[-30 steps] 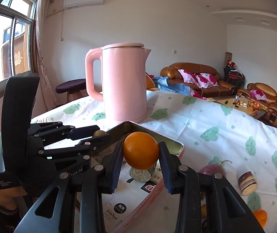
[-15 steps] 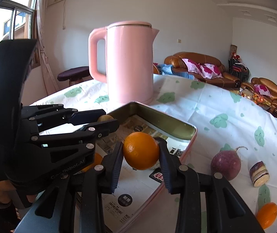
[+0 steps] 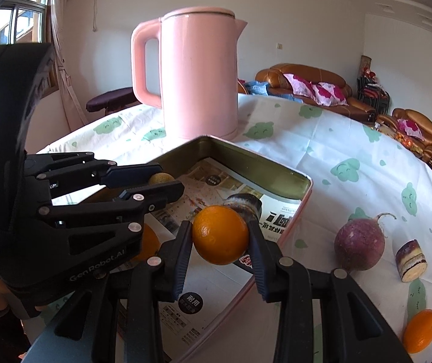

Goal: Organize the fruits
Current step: 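Open both grippers to drop the yellow fruit and orange into the tin, then grasp a dark brown round cake with the right gripper while the left grasps another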

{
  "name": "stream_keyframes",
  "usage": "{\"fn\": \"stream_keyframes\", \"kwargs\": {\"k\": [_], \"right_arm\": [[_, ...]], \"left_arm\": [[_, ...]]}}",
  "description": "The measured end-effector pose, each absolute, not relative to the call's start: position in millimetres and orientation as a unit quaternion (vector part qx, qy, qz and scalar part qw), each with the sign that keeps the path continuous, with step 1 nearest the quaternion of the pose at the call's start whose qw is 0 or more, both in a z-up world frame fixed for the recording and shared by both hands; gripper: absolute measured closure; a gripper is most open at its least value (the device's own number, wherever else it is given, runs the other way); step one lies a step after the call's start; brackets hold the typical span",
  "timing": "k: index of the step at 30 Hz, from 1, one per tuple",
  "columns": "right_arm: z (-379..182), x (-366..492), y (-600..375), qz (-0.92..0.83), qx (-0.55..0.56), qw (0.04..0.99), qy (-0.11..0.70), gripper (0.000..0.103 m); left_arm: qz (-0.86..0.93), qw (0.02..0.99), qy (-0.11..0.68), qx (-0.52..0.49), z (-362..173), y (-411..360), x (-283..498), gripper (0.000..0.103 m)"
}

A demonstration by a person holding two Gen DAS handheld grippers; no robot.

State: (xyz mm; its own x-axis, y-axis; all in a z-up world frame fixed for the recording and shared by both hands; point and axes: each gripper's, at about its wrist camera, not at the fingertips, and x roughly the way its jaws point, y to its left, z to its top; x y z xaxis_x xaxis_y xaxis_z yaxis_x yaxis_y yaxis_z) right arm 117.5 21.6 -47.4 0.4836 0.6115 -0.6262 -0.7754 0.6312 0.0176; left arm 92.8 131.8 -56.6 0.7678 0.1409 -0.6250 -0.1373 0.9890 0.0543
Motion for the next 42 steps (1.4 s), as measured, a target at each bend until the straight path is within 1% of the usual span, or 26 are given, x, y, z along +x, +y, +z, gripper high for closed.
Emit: {"fn": "stream_keyframes", "kwargs": {"k": [8, 9, 10, 11, 13, 14, 15, 17, 19, 21, 27, 32, 36, 42], "right_arm": [[-48.4, 115.0, 24.9, 0.41, -0.141, 0.848, 0.305, 0.063], [-48.3, 114.3, 25.0, 0.41, -0.142, 0.848, 0.304, 0.061], [-47.9, 113.3, 24.8, 0.409, -0.143, 0.85, 0.301, 0.057], [-47.1, 112.3, 23.6, 0.407, -0.142, 0.852, 0.297, 0.055], [-44.7, 110.4, 19.0, 0.405, -0.136, 0.857, 0.288, 0.045], [-43.8, 110.0, 16.8, 0.403, -0.133, 0.859, 0.285, 0.044], [-42.7, 109.3, 14.3, 0.401, -0.13, 0.862, 0.283, 0.043], [-40.5, 108.9, 6.7, 0.396, -0.123, 0.865, 0.283, 0.043], [-36.7, 109.5, -2.5, 0.39, -0.115, 0.869, 0.282, 0.042], [-32.3, 109.7, -14.6, 0.381, -0.108, 0.875, 0.279, 0.041], [-20.0, 105.6, -66.6, 0.329, -0.104, 0.9, 0.268, 0.039], [-24.7, 103.1, -123.4, 0.255, -0.108, 0.92, 0.278, 0.039], [-39.0, 108.0, -163.1, 0.213, -0.1, 0.92, 0.313, 0.039], [-53.5, 118.1, -182.6, 0.218, -0.073, 0.906, 0.355, 0.039]], "left_arm": [[0.085, 0.938, 0.336, 0.003, -57.2, 134.2, 89.9, 0.075], [0.088, 0.938, 0.336, 0.002, -57.0, 135.0, 88.8, 0.071], [0.094, 0.938, 0.334, -0.001, -56.5, 136.7, 86.5, 0.063], [0.101, 0.938, 0.33, -0.005, -55.5, 139.3, 82.9, 0.059], [0.09, 0.94, 0.327, -0.023, -54.6, 143.0, 77.9, 0.056], [0.089, 0.941, 0.326, -0.029, -54.1, 143.4, 75.6, 0.055], [0.091, 0.941, 0.323, -0.029, -53.4, 142.0, 73.5, 0.053], [0.095, 0.944, 0.315, -0.024, -50.6, 137.1, 69.0, 0.044], [0.096, 0.949, 0.301, -0.025, -45.4, 132.8, 63.9, 0.028], [0.092, 0.953, 0.288, -0.028, -38.8, 127.6, 60.1, 0.02], [0.058, 0.966, 0.253, -0.014, -19.0, 91.9, 51.7, 0.006], [0.013, 0.967, 0.254, 0.006, -18.1, 51.4, 57.6, 0.005], [-0.02, 0.963, 0.27, 0.016, -26.4, 21.6, 69.6, 0.005], [-0.046, 0.955, 0.292, 0.036, -37.6, -12.8, 89.3, 0.005]]}}
